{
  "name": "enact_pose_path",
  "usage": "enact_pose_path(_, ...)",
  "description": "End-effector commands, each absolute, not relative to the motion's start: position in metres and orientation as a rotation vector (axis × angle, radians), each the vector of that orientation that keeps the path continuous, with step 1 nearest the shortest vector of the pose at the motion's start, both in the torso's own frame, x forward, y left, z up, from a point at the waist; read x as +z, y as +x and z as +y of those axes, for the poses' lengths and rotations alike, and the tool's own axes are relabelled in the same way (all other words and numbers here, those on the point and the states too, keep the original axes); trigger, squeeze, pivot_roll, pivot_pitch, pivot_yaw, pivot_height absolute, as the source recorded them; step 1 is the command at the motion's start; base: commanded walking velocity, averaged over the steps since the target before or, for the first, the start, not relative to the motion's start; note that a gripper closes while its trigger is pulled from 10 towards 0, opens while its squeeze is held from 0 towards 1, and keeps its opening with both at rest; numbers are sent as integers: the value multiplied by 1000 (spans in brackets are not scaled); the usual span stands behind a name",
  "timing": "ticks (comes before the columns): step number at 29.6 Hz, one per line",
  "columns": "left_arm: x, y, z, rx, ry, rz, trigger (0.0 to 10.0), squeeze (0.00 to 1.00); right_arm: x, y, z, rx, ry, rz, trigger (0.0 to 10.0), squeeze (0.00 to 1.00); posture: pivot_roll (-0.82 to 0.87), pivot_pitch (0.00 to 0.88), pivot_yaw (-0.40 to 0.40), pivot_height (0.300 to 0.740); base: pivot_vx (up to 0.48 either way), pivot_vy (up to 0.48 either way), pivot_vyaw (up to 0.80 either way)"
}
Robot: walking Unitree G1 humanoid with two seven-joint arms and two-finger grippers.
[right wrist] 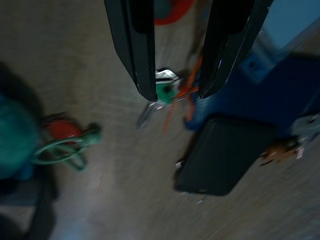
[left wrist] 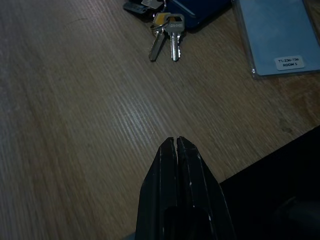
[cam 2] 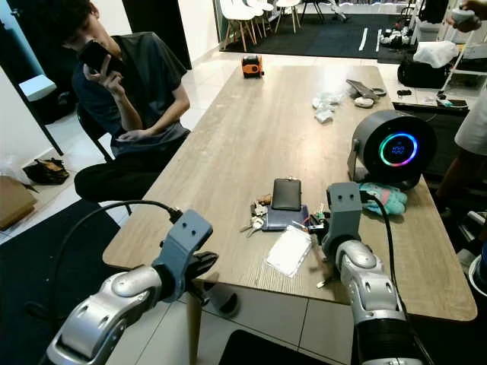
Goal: Hang keys on a hook
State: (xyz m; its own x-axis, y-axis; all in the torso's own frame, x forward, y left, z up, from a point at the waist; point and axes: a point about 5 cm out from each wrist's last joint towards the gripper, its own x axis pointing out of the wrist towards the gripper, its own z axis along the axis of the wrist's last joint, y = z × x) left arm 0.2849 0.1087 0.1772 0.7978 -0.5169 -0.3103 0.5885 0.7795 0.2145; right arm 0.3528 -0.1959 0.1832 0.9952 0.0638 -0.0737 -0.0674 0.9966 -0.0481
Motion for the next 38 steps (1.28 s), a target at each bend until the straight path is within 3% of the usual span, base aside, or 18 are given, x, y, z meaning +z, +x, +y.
enact_pose_path(1,175,283,112,-584,305,257,10000,0,187,351,-202,34,-54,48,10000,0,72,196,58,740,0,0,0)
enact_pose_path(4,174,283,112,-584,302,258,10000,0,191,347,-221,-42,-88,38,10000,0,56,197,58,740,0,0,0)
enact_pose_path(11,173,284,108,-591,297,257,10000,0,179,343,-232,-73,-75,93,10000,0,49,199,58,740,0,0,0)
enact_pose_path(21,173,283,108,-591,296,261,10000,0,182,355,-208,4,-101,84,10000,0,59,208,55,740,0,0,0)
enact_pose_path(29,172,281,111,-578,296,265,10000,0,190,349,-188,117,-103,40,10000,0,67,205,42,740,0,0,0)
enact_pose_path(38,172,284,110,-583,295,264,10000,0,189,334,-233,-39,-142,71,10000,0,35,200,65,740,0,0,0)
